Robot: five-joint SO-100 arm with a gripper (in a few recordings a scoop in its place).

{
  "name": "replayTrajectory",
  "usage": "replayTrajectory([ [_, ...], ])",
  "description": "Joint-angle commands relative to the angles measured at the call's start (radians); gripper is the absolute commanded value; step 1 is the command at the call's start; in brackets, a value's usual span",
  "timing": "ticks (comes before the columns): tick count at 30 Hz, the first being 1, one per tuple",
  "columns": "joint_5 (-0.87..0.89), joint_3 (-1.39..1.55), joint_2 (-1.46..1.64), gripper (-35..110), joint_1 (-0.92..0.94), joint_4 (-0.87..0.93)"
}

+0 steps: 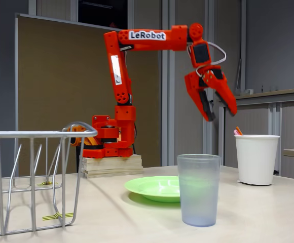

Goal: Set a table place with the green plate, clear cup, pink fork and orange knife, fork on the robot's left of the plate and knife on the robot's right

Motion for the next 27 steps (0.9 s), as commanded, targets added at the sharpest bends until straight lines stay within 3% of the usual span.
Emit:
replayTrajectory([
  [1,0.037,-0.037,-0.015,25,-0.048,-0.04],
  [16,-0.371,-0.106,-0.161,16,-0.006,-0.186],
  [27,-0.483,-0.098,-0.179,20,0.055,-0.183],
])
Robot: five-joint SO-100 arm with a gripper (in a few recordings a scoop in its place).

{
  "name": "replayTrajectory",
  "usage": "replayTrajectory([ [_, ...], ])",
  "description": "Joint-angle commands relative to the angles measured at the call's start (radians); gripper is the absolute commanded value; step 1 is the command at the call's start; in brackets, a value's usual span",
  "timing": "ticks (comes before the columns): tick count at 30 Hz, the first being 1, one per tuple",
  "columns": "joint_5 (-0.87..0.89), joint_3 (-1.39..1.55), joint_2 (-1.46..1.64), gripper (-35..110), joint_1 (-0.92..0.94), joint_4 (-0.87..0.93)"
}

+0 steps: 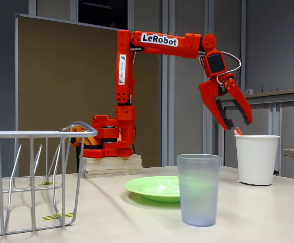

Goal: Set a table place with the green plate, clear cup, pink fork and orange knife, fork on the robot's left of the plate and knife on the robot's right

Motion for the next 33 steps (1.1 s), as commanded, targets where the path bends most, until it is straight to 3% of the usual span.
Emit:
replayTrajectory([
  [1,-0.02,-0.011,0.006,20,0.014,0.002],
  [19,-0.078,0.049,0.002,12,0.051,-0.078],
  [25,-0.089,0.06,0.002,0,0.052,-0.114],
  [33,-0.092,0.061,0.011,0,0.063,-0.121],
])
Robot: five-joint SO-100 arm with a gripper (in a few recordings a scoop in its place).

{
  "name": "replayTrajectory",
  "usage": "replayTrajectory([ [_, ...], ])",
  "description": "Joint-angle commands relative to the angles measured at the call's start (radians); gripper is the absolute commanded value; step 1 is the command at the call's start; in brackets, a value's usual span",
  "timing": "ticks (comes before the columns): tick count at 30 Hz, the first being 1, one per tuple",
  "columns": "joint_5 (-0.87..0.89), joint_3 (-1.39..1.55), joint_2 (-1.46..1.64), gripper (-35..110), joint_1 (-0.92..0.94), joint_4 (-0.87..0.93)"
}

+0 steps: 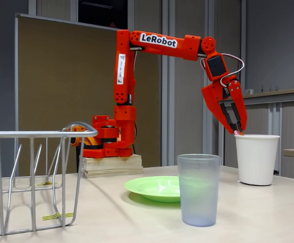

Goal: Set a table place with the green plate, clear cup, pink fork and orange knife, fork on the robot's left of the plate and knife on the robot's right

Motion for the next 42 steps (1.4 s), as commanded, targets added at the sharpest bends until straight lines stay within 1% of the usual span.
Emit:
replayTrajectory([
  [1,0.005,0.003,0.026,0,0.005,-0.003],
  [4,-0.017,-0.043,0.031,0,0.009,0.005],
  [9,-0.009,-0.17,0.031,0,0.008,0.071],
  [17,0.072,-0.337,0.044,0,-0.009,0.199],
  [23,0.158,-0.37,0.137,0,-0.006,0.313],
  [31,0.16,-0.417,0.321,0,0.046,0.451],
  [34,0.129,-0.419,0.397,0,0.077,0.5],
  [38,0.011,-0.397,0.488,0,0.172,0.522],
  [42,-0.098,-0.233,0.606,0,0.331,0.483],
])
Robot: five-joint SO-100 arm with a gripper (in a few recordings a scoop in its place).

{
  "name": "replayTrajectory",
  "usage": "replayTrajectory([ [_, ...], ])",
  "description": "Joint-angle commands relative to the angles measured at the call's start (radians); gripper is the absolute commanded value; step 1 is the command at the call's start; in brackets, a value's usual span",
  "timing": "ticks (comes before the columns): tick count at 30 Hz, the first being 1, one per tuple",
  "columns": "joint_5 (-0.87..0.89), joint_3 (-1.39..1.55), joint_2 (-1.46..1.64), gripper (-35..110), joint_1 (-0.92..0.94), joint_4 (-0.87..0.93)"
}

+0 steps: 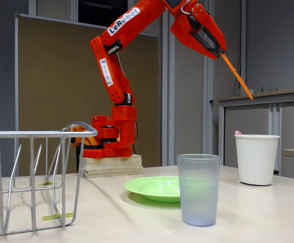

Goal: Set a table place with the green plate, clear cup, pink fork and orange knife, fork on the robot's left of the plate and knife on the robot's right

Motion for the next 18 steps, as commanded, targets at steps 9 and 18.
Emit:
replayTrajectory([
  [9,-0.318,0.67,0.325,0,0.456,-0.328],
  [18,-0.48,0.992,0.383,0,0.626,-0.62],
])
